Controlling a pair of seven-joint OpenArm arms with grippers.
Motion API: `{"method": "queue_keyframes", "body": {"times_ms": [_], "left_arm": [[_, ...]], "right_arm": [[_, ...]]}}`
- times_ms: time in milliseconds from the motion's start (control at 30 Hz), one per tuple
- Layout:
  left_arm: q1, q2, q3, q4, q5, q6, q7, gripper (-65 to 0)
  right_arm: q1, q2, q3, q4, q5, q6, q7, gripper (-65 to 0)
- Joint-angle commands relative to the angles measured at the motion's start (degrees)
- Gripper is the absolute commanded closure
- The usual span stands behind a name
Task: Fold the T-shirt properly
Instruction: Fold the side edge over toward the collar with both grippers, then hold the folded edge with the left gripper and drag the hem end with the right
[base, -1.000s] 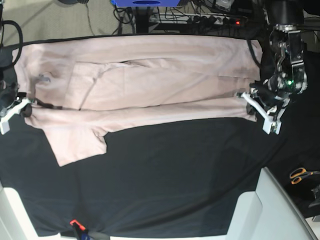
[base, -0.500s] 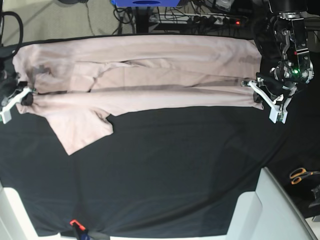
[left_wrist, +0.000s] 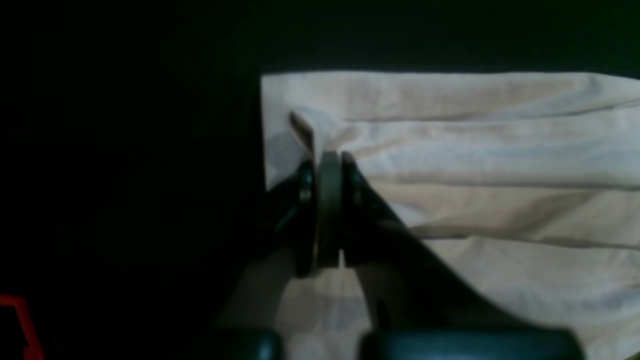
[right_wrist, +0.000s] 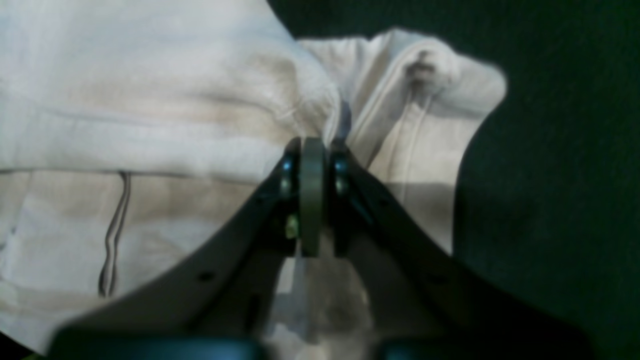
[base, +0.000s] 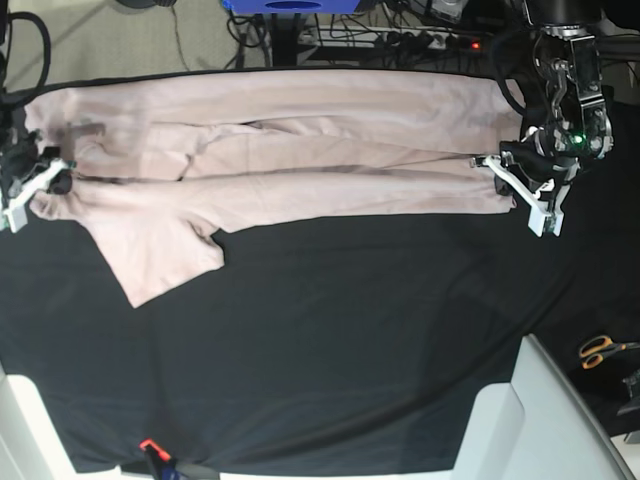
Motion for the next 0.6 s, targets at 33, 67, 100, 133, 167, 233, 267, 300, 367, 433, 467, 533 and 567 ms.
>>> {"method": "queue_keyframes", "body": {"times_ms": [33,67,100,133,167,233,267,300,367,433,467,533,567], "left_arm": [[-0.2,-0.6,-0.3,-0.4,-0.1,0.2,-2.8,0.0],[-0.2,-0.6,-0.3,-1.1,-0.1,0.2,-3.0,0.0],[-0.2,-0.6,-0.3,-1.5,-0.1,0.2,-3.0,0.0],[-0.2,-0.6,-0.3,-1.6,-0.1,0.2,-3.0,0.0],[-0.2,-0.5,-0.3,-1.7,-0.1,0.2,-3.0,0.0],[-0.2,-0.5,-0.3,-1.7,-0.1,0.2,-3.5,0.0],[-0.2,-0.5,-0.3,-1.7,-0.1,0.2,-3.8,0.0],[-0.2,-0.5,-0.3,-1.7,-0.1,0.2,-3.8,0.0],[-0.2,-0.5,-0.3,-1.7,-0.1,0.2,-3.8,0.0],[-0.2,-0.4,-0.3,-1.7,-0.1,0.2,-3.8,0.0],[-0.2,-0.4,-0.3,-1.7,-0.1,0.2,-3.8,0.0],[-0.2,0.3,-0.3,-1.7,-0.1,0.2,-3.8,0.0],[-0.2,0.5,-0.3,-1.7,-0.1,0.2,-3.8,0.0]], "right_arm": [[-1.7,-0.8,5.5,5.6,0.3,0.2,0.1,-25.1],[-3.1,-1.5,7.9,8.9,0.2,0.2,-0.3,-31.2],[-4.4,-2.1,9.9,12.2,0.1,0.2,-0.3,-36.0],[-5.6,-2.8,11.5,15.7,0.1,0.2,-0.3,-39.6],[-6.2,-3.4,12.9,19.0,0.1,0.2,-0.3,-41.4],[-6.3,-3.7,13.7,23.9,0.0,0.2,-0.3,-41.3],[-5.3,-3.4,13.6,25.0,-0.6,0.3,-0.3,-41.7],[-3.2,-3.3,12.3,25.0,-1.3,0.5,-0.4,-41.9],[3.2,-3.2,7.2,20.8,-4.7,0.7,-1.5,-42.0],[11.7,-3.5,1.4,12.7,-11.0,0.8,-2.2,-42.0],[15.5,-3.7,-1.3,8.2,-14.0,0.8,-1.9,-42.0],[22.1,-5.0,-5.8,-0.9,-18.1,0.9,-0.8,-42.0],[24.9,-5.9,-7.1,-5.4,-19.2,0.9,0.6,-42.0]]}}
